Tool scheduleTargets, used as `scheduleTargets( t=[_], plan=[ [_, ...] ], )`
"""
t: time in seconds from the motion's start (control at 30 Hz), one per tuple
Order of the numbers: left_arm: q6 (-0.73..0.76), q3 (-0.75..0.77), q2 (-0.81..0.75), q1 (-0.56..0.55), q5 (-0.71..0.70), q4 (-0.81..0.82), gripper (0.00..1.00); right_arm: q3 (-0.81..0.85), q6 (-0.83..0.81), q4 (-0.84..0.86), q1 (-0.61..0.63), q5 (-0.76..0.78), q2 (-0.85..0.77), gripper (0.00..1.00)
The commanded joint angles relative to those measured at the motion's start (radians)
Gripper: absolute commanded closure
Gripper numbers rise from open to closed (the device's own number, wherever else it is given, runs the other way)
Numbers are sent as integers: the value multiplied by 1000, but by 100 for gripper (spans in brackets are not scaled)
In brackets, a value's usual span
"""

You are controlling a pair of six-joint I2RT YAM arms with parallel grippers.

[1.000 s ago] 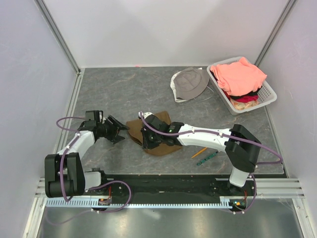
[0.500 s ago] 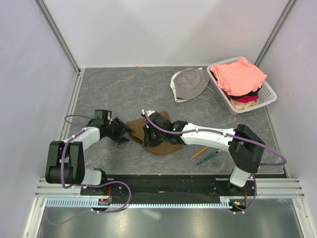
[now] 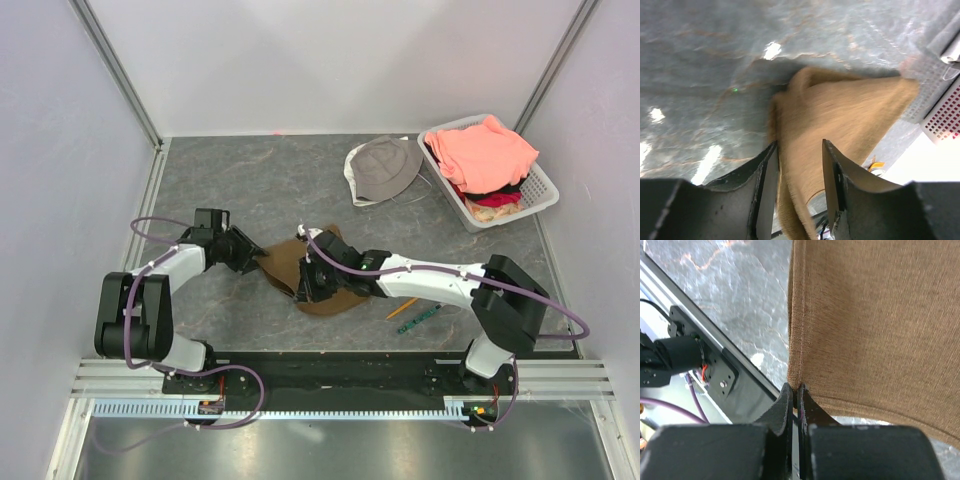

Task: Fold the napkin into a case and place the utensils inside
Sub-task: Pick up the lower triangle-folded napkin from the center of the board.

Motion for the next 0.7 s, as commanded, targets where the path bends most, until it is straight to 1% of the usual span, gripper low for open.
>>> scheduleTargets(
  t=[0.0,0.13,0.2,0.4,0.53,0.6,0.67],
  plan=[
    [15,52,20,-29,-35,17,55,-32,27,64,-1,-25,-66,100],
    [6,23,22,-40,-44,11,55,-26,22,64,-7,-20,-81,100],
    [12,20,13,-40,-34,-3,53,-20,21,61,-17,-20,-88,100],
    [45,-10,-97,-40,-47,-23,47,-11,9,43,-35,-23,-108,100],
    [29,-61,-153,-40,15,37,43,-8,5,36,-37,-25,-112,100],
    [-36,-98,-136,-40,58,112,40,1,4,35,-40,-25,-114,100],
    [-54,-113,-115,-40,83,127,38,10,4,35,-40,-23,-111,100]
  ],
)
